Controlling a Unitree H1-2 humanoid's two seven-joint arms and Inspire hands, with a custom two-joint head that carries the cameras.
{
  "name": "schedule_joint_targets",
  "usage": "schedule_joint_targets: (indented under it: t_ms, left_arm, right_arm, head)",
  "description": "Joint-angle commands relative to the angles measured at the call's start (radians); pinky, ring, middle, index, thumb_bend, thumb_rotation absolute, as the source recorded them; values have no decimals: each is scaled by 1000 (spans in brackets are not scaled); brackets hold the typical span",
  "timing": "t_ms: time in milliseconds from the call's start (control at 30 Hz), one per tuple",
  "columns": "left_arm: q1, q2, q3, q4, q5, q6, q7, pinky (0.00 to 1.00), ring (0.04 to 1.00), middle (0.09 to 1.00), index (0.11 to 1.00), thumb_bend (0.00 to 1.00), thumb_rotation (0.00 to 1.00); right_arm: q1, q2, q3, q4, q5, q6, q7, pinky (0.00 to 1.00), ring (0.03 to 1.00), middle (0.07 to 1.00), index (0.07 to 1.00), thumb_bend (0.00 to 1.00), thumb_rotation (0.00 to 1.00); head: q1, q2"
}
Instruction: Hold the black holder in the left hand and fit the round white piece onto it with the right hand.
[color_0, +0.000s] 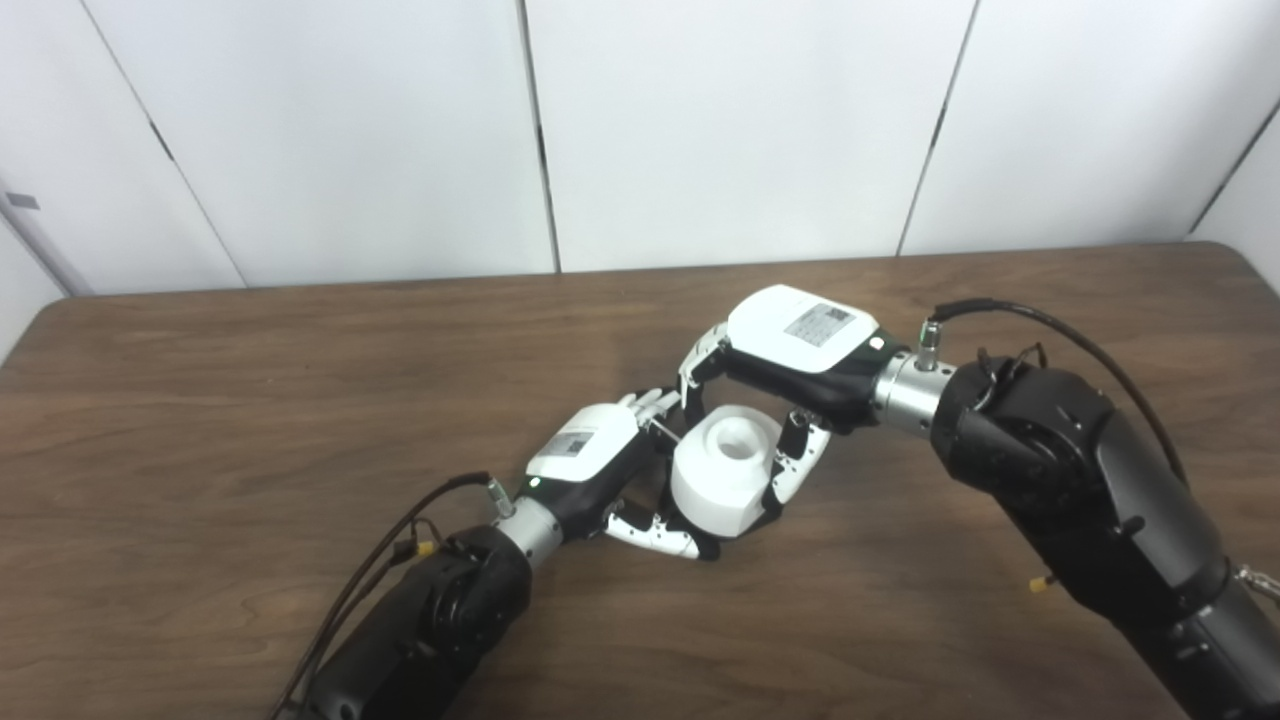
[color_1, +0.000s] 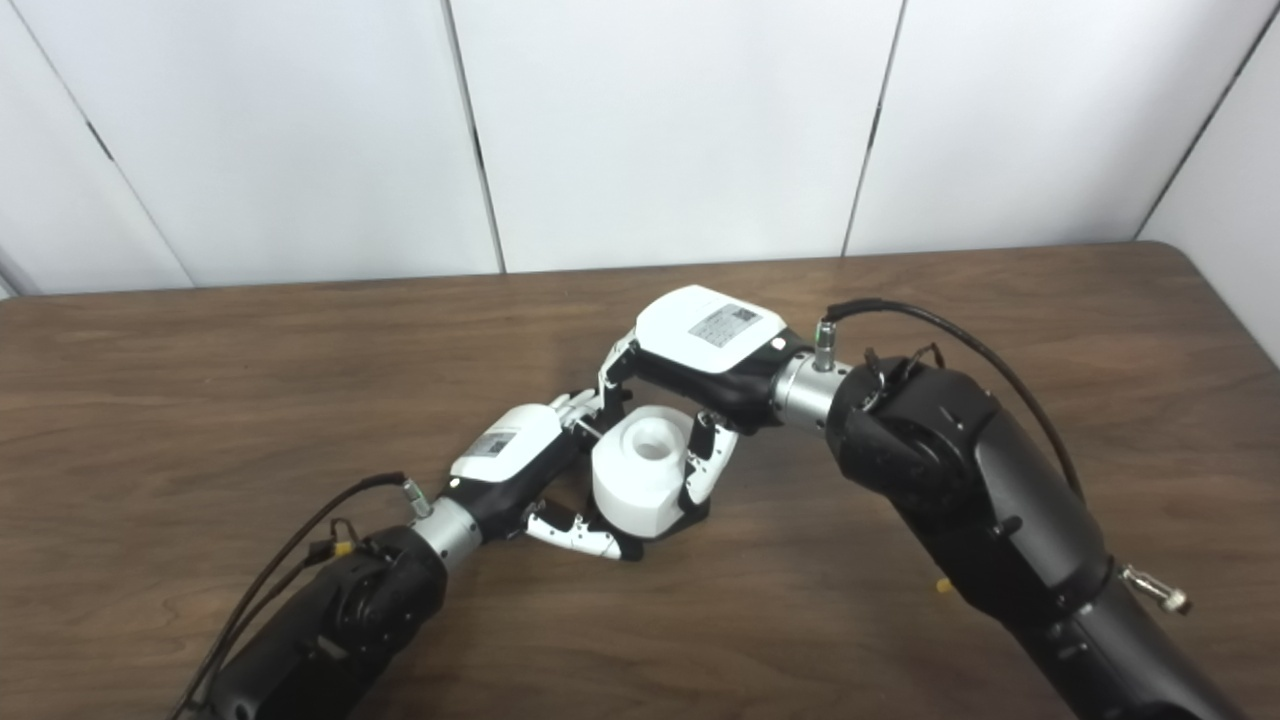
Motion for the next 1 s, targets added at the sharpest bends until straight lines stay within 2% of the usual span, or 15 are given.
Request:
schedule_joint_targets:
  t_ms: [0, 267, 400, 633, 967]
  left_arm:
    - [57, 10, -51, 25, 15, 3, -100, 998, 1000, 984, 485, 524, 65]
    - [55, 10, -52, 34, 7, -5, -102, 1000, 1000, 987, 485, 524, 64]
    - [56, 9, -52, 31, 8, -5, -102, 992, 1000, 988, 485, 524, 64]
    - [54, 9, -53, 30, 12, -3, -104, 997, 1000, 986, 485, 524, 64]
    - [51, 8, -47, 34, 13, -5, -102, 979, 1000, 985, 485, 524, 65]
  right_arm:
    - [17, 6, 21, 45, -47, -1, -7, 666, 790, 730, 481, 526, 140]
    - [26, 2, 26, 57, -64, -3, -31, 691, 790, 729, 481, 526, 141]
    - [36, 5, 19, 58, -92, 0, -71, 660, 783, 723, 481, 526, 143]
    - [49, 29, 0, 46, -147, 16, -139, 668, 777, 707, 482, 527, 144]
    - [50, 25, 7, 40, -128, 13, -106, 645, 764, 707, 481, 527, 142]
  head:
    - [0, 1]
    - [1, 2]
    - [2, 5]
    - [3, 9]
    - [4, 15]
